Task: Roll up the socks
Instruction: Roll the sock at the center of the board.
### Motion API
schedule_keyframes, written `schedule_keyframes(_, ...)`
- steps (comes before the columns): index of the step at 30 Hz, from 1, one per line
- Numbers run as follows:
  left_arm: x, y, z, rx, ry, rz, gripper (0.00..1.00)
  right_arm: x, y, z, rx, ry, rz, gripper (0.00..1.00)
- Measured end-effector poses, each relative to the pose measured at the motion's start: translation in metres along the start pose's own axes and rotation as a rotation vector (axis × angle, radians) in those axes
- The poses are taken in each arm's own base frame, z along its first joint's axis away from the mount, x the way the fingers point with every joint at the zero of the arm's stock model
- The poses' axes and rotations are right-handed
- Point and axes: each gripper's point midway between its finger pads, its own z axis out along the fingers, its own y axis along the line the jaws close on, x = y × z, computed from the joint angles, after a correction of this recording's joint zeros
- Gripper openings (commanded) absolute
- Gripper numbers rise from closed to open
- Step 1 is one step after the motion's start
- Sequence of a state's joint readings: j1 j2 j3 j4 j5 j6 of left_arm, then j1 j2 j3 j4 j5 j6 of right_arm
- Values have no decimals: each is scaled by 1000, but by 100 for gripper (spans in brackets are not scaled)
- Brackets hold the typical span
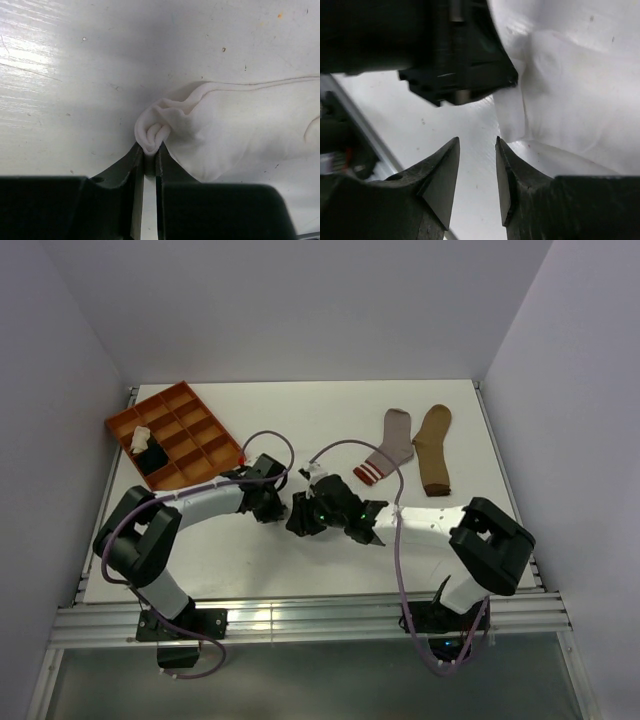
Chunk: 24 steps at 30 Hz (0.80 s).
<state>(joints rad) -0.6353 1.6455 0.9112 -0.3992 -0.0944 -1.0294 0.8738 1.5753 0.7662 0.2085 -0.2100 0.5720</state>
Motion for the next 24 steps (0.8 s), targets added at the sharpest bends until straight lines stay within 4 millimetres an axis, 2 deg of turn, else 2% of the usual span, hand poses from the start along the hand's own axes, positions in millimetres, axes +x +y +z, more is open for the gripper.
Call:
schedule_keyframes(4,0,-1,-1,-8,5,27,0,-1,16,-2,78,-86,-182,43)
schedule_keyframes(7,1,-1,0,-17,8,36,0,3,19,1,138,-110,-290,43)
schedule_keyframes(13,1,-1,0,-22,9,57,0,10,17,15,226,-111,-422,41)
schedule_keyframes(19,1,-1,0,-21,10,60,0,15,2,27,290,-86,-464,41)
schedule_keyframes(24,1,-1,0,-25,13,63,0,16,-6,28,328,-82,-476,41)
